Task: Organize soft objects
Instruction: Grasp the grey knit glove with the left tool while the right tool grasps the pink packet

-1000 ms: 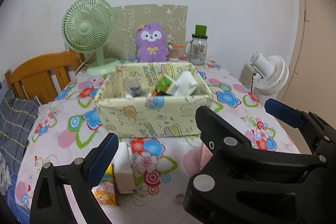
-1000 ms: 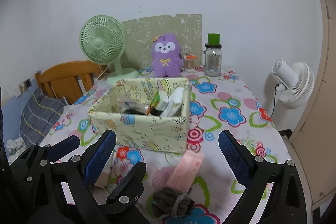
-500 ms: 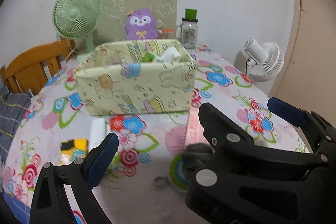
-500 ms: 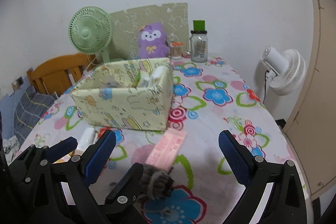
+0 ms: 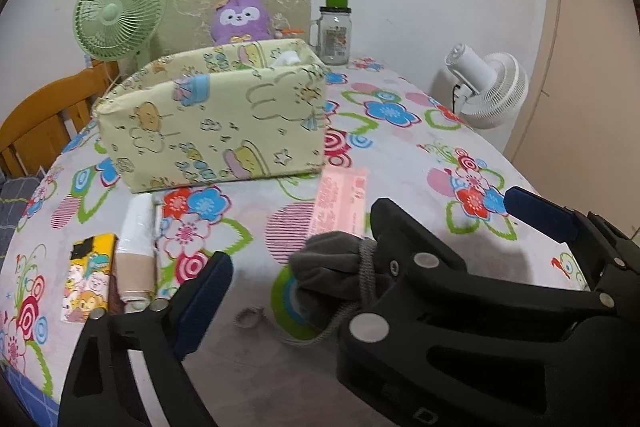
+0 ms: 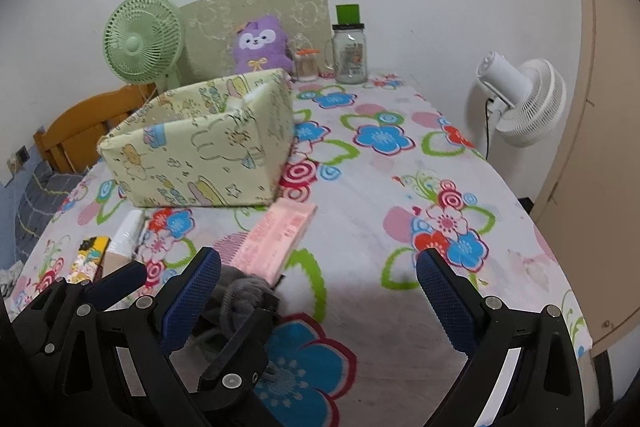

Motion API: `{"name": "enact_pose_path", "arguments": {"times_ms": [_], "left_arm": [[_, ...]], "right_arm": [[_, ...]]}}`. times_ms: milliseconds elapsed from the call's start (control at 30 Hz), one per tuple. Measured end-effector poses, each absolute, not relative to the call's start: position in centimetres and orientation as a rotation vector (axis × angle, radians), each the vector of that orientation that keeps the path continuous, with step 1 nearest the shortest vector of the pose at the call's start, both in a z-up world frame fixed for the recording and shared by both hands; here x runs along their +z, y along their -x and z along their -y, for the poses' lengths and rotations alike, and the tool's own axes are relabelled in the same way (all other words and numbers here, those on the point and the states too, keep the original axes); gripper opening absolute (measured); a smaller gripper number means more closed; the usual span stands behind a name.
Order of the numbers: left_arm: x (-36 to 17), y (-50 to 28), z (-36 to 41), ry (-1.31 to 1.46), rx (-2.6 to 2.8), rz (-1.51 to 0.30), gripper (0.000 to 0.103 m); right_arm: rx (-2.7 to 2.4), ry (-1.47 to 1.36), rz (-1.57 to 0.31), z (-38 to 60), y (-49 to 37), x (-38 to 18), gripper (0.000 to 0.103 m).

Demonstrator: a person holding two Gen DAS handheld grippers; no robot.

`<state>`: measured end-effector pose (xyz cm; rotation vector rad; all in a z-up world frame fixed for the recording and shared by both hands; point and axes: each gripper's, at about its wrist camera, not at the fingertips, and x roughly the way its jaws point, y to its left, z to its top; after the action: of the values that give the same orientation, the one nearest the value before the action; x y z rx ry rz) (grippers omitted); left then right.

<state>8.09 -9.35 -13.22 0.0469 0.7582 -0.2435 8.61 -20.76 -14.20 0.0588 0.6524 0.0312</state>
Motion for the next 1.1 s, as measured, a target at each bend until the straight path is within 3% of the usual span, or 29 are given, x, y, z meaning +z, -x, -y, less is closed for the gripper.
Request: {"name": "enact_pose_path", "arguments": {"times_ms": [267, 433, 900, 1100], "left_arm": [[-13.8, -8.4, 11.0, -0.085, -0.282, -0.778, 0.067], [-13.9, -8.6, 11.5, -0.101, -0.283, -0.775, 0.061], [-12.6, -8.9, 9.4, -0.135, -0.231, -0.726, 0.057], [-12.6, -10.0, 8.0, -0.168, -0.198, -0.725, 0.056]], "right_arm": [[0.008, -0.073, -0.677, 22.0, -9.0, -15.0, 0.100], [0.006, -0.083, -0.685, 22.4, -9.1, -15.4, 0.100], [0.040, -0.071, -0.654, 20.0, -9.9, -14.4, 0.100], [0.023, -0.072, -0.666, 18.7, -11.1, -14.6, 0.094]]}}
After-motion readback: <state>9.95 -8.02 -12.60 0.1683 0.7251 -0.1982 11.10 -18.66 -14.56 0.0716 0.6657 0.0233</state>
